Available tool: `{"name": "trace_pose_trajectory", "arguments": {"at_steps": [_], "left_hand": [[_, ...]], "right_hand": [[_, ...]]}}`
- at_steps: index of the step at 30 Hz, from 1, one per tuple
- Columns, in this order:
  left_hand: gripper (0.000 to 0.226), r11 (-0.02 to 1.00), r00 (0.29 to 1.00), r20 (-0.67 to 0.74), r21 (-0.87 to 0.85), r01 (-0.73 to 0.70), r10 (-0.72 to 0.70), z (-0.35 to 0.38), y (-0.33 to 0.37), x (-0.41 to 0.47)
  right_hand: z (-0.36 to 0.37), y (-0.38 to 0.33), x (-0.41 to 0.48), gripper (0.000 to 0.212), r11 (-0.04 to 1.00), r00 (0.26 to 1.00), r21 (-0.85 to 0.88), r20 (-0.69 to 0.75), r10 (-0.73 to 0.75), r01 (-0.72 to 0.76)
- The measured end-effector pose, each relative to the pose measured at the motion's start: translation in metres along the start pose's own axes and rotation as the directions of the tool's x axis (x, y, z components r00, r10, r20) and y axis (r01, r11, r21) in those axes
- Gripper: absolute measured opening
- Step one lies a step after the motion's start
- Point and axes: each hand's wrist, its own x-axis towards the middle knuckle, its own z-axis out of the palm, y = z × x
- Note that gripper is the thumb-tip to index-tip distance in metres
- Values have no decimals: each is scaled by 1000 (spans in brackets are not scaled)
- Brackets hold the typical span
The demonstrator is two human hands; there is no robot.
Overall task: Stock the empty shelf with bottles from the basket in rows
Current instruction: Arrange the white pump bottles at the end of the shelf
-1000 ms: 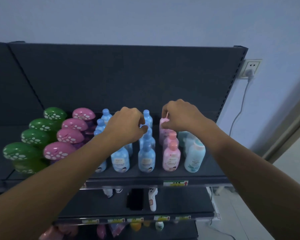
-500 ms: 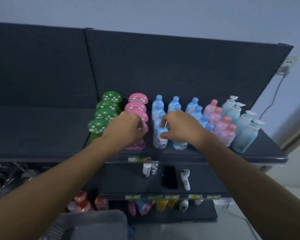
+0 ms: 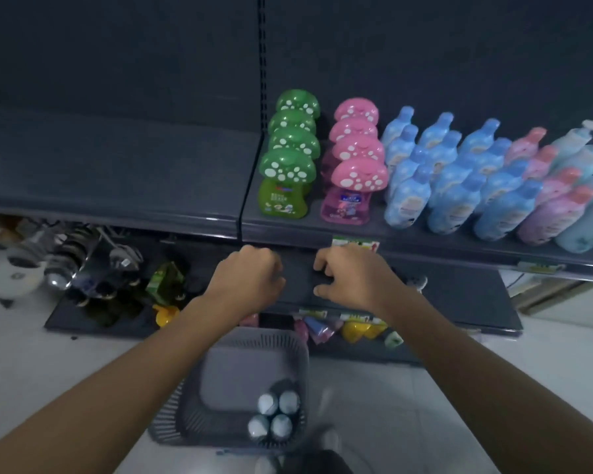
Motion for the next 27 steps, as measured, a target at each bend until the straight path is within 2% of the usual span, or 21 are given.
{"name": "trace_pose_trajectory", "arguments": {"at_steps": [6,10,15,23,27], "left_hand": [[18,998,987,156,-38,40,-34,79,-40,-17],[24,996,969,244,-69,60,-42,139,-62,-29],[29,990,929,359,-80,119,-83,202,-79,-42],[29,984,886,445,-55,172,-130,289,-91,-42],[34,986,889,442,-56,160,-119,322,-90,-46]], "right_hand": [[79,-10,11,35,999,991,25,132,23,-26],[134,-11,18,30,998,978,45,207,34,-44],[199,-9,25,38,995,946,61,319,54,-78],[294,-11,35,21,994,886,60,459,59,-97],[326,-12,35,29,992,851,50,519,75,-118]]}}
